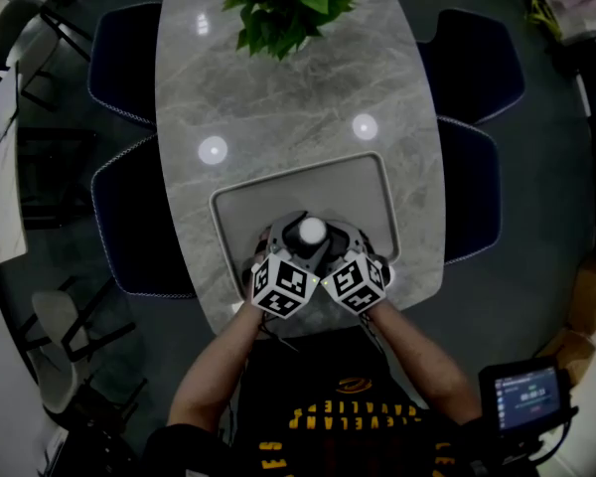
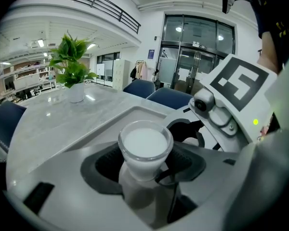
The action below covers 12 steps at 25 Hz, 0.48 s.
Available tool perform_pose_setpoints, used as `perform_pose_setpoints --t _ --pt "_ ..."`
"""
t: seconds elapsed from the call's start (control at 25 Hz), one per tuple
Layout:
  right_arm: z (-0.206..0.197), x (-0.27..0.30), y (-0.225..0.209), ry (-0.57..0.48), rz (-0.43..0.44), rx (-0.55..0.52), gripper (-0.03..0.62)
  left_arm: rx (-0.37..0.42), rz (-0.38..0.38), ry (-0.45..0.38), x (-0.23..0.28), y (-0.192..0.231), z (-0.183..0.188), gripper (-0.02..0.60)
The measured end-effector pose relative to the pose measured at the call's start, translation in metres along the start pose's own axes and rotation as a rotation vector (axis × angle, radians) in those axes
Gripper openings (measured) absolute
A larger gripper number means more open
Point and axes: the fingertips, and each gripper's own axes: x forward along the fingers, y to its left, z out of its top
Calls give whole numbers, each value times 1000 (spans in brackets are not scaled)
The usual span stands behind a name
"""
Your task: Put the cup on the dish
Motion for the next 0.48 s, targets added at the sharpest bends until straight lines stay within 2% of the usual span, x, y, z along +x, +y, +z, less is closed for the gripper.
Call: perform_pose_setpoints --t 0.32,0.48 --pt "-4 -6 9 0 -7 6 222 73 9 18 0 -4 -6 262" --pt "-8 -6 8 2 -14 13 222 68 28 -3 4 -2 -6 262"
